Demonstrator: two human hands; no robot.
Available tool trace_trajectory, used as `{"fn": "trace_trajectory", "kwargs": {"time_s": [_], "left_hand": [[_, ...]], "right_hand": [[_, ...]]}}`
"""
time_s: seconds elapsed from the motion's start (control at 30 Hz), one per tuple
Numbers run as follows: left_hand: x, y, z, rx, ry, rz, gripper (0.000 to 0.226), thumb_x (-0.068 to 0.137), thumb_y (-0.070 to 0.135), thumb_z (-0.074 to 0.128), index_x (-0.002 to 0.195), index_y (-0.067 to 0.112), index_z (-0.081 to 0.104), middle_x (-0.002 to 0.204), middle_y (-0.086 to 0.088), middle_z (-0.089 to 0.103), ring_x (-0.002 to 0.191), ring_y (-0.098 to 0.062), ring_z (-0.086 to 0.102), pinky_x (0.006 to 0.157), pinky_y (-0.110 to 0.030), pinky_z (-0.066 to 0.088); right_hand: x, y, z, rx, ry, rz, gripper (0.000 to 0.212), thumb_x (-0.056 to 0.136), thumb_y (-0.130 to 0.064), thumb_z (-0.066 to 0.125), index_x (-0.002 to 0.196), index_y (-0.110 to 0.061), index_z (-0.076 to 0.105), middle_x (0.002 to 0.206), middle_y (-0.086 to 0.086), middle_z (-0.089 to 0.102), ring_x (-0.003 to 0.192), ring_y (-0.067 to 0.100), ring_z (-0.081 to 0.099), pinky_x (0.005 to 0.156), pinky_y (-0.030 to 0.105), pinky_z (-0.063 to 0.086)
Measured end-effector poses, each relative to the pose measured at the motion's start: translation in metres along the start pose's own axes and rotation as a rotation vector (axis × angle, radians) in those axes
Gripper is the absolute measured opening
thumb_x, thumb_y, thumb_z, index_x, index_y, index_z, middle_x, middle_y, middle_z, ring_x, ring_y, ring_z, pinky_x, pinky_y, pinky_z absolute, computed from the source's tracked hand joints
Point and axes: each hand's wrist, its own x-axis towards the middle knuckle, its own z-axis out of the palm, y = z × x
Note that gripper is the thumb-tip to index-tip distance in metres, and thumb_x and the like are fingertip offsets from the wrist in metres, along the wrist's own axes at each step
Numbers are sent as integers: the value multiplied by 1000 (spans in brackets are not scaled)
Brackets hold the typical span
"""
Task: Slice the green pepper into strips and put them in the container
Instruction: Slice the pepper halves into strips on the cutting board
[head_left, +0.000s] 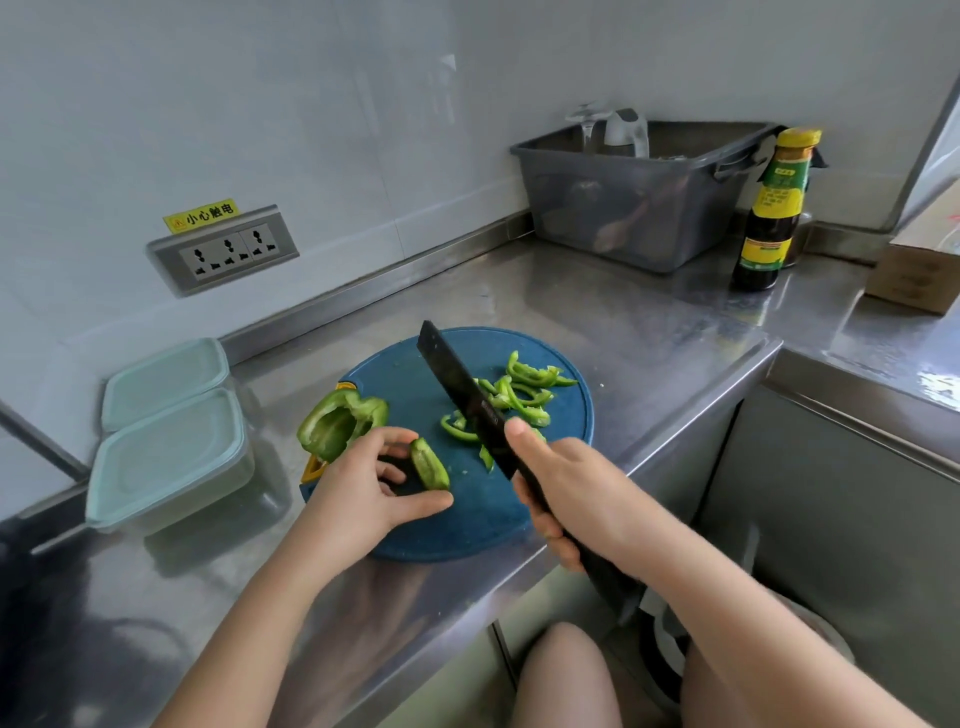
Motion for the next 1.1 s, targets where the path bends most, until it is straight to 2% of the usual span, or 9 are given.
{"fn": "trace_trajectory", "kwargs": {"time_s": [0.2,0.3,0.47,0.57,0.63,0.73,0.9,1.03,1.1], "left_hand": [[-2,3,0,24,56,-54,58,55,35,88,104,27,59,97,12,62,80,-8,63,74,-22,49],[-2,4,-2,34,30,-48,69,45,55,88,103,25,65,94,12,64,75,-8,66,79,-28,54],[-2,2,-3,-9,12,-30,63,34,73,69,87,39,65,88,8,68,73,-7,66,75,-22,52],[-1,0,-2,-14,-2,-26,84,24,81,69,91,31,67,83,7,67,72,-7,65,69,-14,45],[0,-1,-1,-30,4,-23,81,26,75,72,92,28,67,84,8,66,66,-6,61,70,-17,45],[-2,5,0,-37,0,-12,56,36,67,69,82,35,67,81,9,64,57,1,55,63,-9,43],[-3,10,0,11,16,-6,27,50,51,74,73,41,62,77,9,64,59,5,54,59,-4,40],[-4,10,-1,22,35,33,34,50,48,85,72,48,59,78,11,65,65,-3,57,64,-12,43],[-4,10,-1,17,47,36,38,47,50,86,75,46,60,80,11,65,71,-7,59,66,-18,45]], "right_hand": [[-15,23,29,-210,95,-69,68,90,-64,28,68,-2,41,53,4,35,39,14,30,49,28,31],[-19,20,35,-250,93,-130,71,91,-64,25,70,3,39,56,5,33,46,17,30,54,29,33],[-20,14,37,-325,100,-191,72,90,-64,22,68,2,40,60,8,37,55,18,32,59,32,34],[-24,12,36,-379,99,-197,68,90,-63,20,65,-3,40,60,7,38,55,17,33,59,33,34],[-26,11,36,-417,100,-199,61,91,-61,20,61,-9,33,58,4,34,54,16,30,56,32,30],[-26,12,38,-465,107,-189,59,92,-60,19,60,-12,27,56,1,30,52,16,27,52,29,25],[-23,16,43,-434,126,-182,58,92,-60,20,59,-13,26,56,0,29,52,15,26,52,29,25],[-19,20,49,-256,121,-167,60,91,-63,22,60,-12,31,53,-1,32,51,14,29,55,29,30],[-18,19,46,-93,73,-101,60,92,-63,25,61,-13,38,48,-3,33,41,12,31,48,26,31]]}}
